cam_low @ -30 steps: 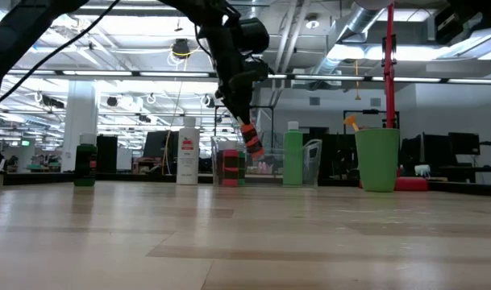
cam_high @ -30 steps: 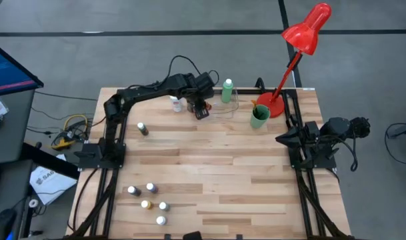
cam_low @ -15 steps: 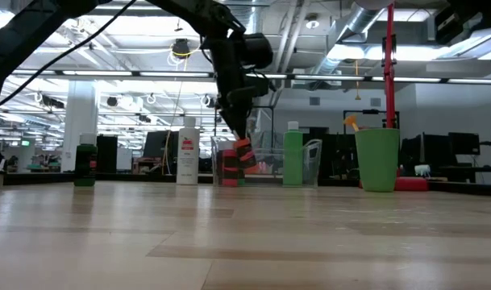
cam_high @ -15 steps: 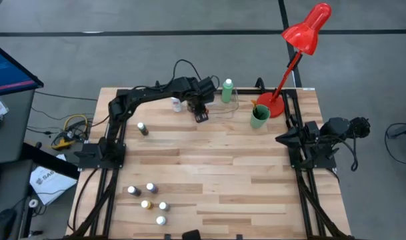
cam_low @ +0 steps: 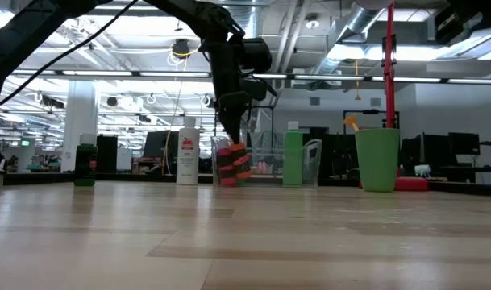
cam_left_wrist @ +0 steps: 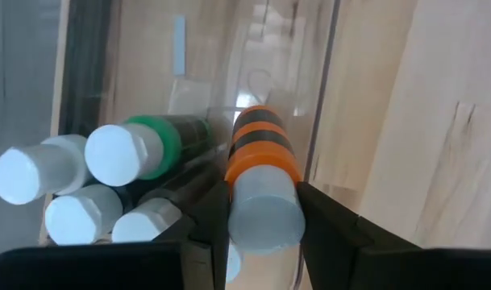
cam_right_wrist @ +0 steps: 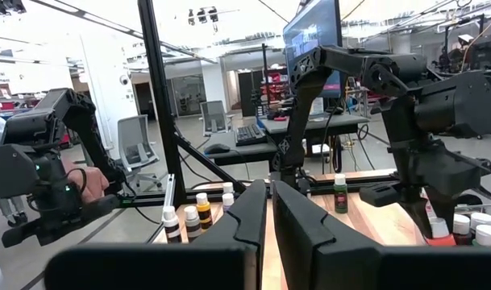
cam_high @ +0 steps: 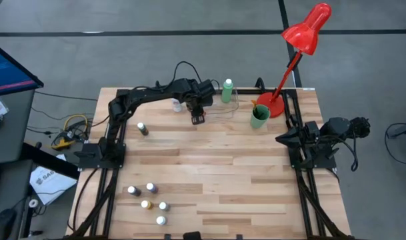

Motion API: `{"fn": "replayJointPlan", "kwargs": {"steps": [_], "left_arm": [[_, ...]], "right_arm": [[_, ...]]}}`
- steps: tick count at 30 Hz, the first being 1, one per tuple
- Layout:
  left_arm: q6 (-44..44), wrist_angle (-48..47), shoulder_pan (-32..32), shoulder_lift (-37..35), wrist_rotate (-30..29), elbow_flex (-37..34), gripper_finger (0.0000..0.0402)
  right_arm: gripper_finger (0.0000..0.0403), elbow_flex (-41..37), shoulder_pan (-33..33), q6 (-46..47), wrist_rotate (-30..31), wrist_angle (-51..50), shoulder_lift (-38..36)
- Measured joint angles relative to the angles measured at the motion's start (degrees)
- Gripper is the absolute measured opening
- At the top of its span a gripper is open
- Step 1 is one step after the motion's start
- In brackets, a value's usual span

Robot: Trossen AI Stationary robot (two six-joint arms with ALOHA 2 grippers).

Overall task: Pick & Place Paint Supplies
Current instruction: Put the small orange paint bottle into the transparent bin

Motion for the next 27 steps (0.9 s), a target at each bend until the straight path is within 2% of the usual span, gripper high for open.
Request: {"fn": "replayJointPlan", "kwargs": {"steps": [27], "left_arm": [[2.84, 4.84, 0.09, -0.02, -1.01, -0.73, 0.0116]], "right_arm": [[0.0021, 0.0, -0.01, 0.0, 0.0, 0.0, -0.01]]}}
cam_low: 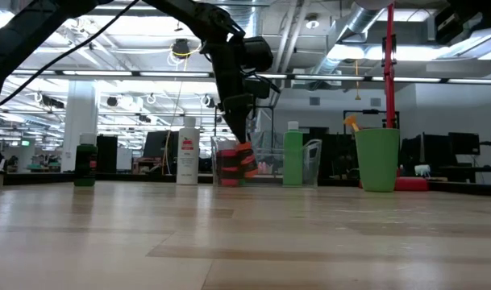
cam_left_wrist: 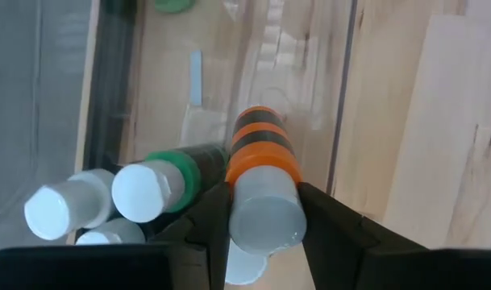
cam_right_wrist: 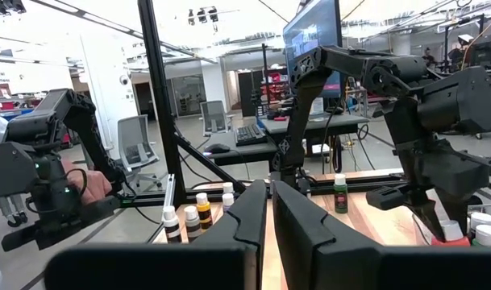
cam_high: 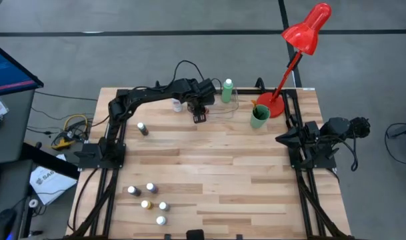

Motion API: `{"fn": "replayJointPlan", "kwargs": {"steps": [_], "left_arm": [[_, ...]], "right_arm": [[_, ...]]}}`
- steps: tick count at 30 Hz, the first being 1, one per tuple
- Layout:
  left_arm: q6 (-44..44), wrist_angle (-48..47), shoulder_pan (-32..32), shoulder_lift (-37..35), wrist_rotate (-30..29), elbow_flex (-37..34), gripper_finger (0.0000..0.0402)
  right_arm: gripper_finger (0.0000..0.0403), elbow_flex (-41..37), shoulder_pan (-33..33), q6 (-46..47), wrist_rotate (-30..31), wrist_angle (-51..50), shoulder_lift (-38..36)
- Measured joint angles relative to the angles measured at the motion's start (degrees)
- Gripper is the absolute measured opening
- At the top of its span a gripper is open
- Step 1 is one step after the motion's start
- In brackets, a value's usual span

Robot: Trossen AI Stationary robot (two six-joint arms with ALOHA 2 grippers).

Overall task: Pick & Place Paint Supplies
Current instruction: Put the small orange paint bottle into the transparent bin

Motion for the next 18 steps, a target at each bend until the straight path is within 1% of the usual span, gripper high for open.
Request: {"fn": "replayJointPlan", "kwargs": {"steps": [10, 18], "left_arm": [[0.38, 0.23, -0.05, 0.29, 0.89, -0.52, 0.0116], [0.44, 0.58, 0.11, 0.66, 0.34, -0.54, 0.0116]], "right_arm": [[0.0021, 0.0, 0.01, 0.0, 0.0, -0.02, 0.0], [0.0021, 0.0, 0.01, 0.0, 0.0, -0.02, 0.01]]}}
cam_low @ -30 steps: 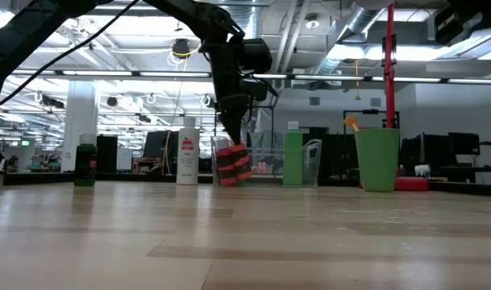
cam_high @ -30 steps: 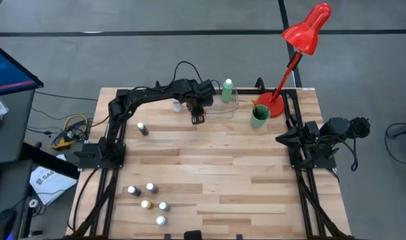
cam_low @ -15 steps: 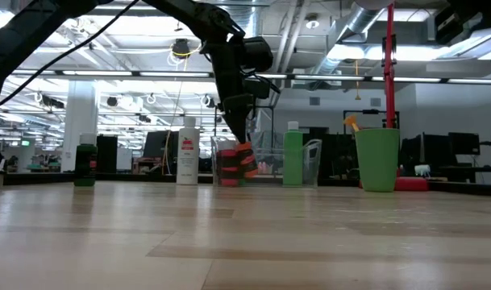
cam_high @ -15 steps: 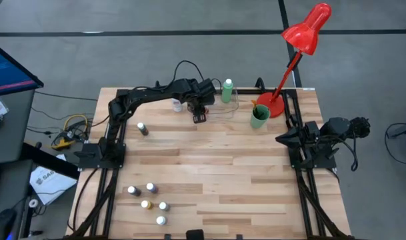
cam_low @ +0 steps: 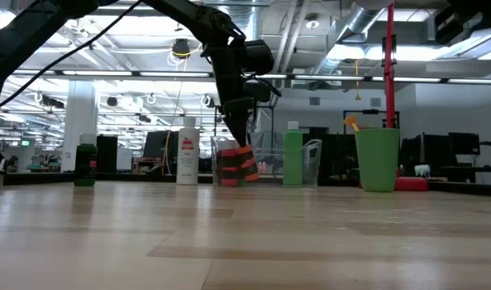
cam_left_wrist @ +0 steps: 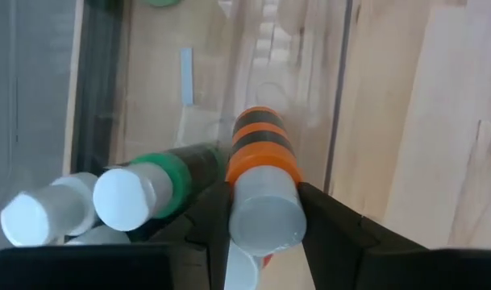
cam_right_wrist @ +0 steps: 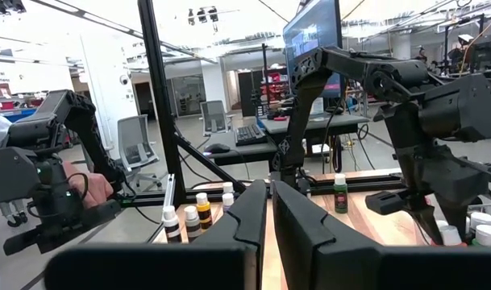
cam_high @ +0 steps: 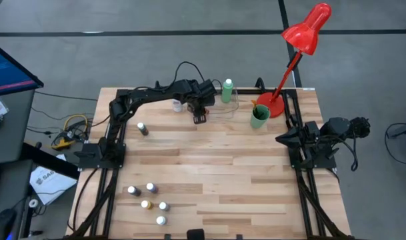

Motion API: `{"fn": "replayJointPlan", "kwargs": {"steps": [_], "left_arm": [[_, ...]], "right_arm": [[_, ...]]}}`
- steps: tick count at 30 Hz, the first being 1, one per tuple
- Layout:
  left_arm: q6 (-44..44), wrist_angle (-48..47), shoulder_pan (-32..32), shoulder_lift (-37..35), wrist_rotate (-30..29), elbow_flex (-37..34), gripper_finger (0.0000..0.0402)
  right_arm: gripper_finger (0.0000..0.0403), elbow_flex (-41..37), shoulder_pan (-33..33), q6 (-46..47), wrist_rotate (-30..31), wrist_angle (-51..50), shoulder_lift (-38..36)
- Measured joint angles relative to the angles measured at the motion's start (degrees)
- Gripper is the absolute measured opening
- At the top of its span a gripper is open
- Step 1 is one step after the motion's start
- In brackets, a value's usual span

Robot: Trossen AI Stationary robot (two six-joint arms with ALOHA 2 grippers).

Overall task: Pick & Place Paint Supplies
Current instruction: Put the small orange paint bottle into the transparent bin

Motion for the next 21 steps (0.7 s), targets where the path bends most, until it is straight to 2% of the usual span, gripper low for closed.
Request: {"fn": "replayJointPlan", "kwargs": {"steps": [16, 21], "left_arm": [[3.26, -0.81, 0.07, 0.0, -0.01, 0.01, 0.0116], [6.66, -0.72, -0.33, 0.0, -0.03, 0.01, 0.0123]], "right_arm": [[0.0021, 0.0, 0.0, 0.0, 0.0, 0.0, 0.0], [0.0021, 0.0, 0.01, 0.0, 0.0, 0.0, 0.01]]}}
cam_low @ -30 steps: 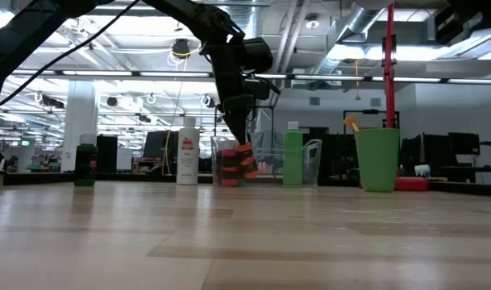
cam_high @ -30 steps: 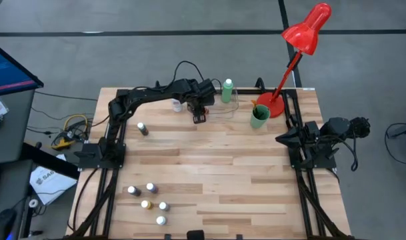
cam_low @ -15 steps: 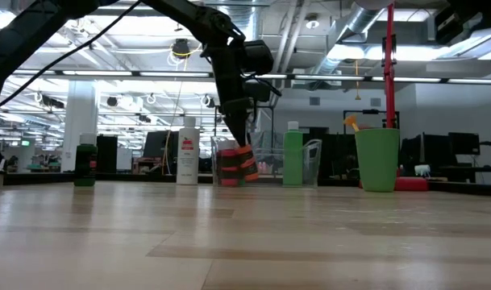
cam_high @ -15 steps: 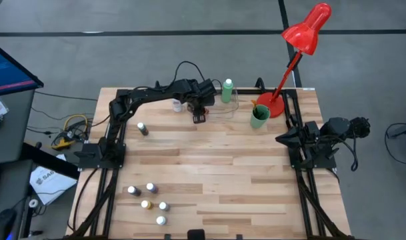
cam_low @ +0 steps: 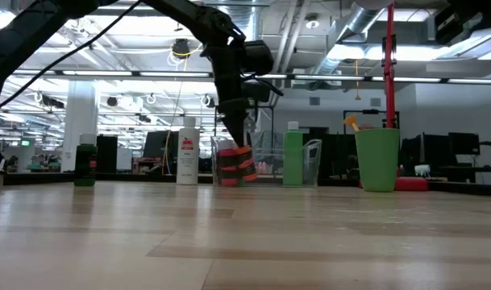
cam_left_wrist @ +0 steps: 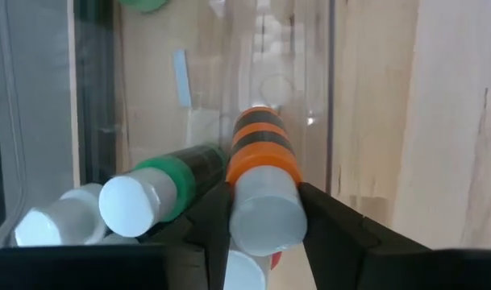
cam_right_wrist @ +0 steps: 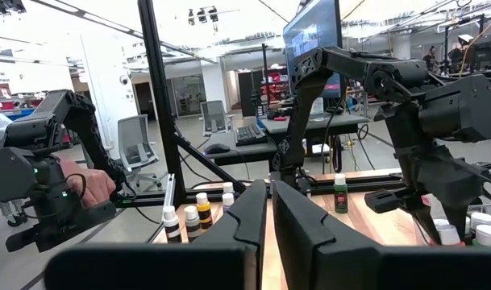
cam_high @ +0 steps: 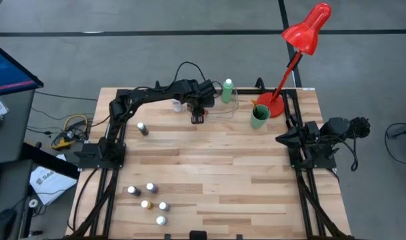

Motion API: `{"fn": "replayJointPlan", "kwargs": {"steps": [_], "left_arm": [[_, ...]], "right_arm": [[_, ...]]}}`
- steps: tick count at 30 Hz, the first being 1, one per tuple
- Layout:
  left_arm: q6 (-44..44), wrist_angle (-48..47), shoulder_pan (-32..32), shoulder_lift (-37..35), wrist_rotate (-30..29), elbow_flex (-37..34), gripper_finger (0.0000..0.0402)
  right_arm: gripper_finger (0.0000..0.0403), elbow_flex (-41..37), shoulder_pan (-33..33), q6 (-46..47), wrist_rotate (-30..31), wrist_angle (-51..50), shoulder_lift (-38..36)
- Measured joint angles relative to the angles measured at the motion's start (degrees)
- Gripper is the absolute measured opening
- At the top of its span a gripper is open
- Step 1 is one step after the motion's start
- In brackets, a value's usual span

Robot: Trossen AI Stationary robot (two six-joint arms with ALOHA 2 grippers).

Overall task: Pick & Place Paint Supplies
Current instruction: Put the small orange paint bottle into the transparent bin

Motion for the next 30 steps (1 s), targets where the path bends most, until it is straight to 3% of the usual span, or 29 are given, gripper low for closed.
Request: {"fn": "replayJointPlan", "kwargs": {"steps": [10, 30], "left_arm": [[0.62, 1.01, -0.22, 0.0, 0.02, 0.01, 0.0121], [13.22, 2.37, -0.22, 0.0, 1.62, 0.09, 0.0117]], "right_arm": [[0.0021, 0.0, 0.0, -0.01, 0.0, 0.0, -0.01], [0.0021, 0.0, 0.0, 0.0, -0.01, 0.0, -0.01]]}}
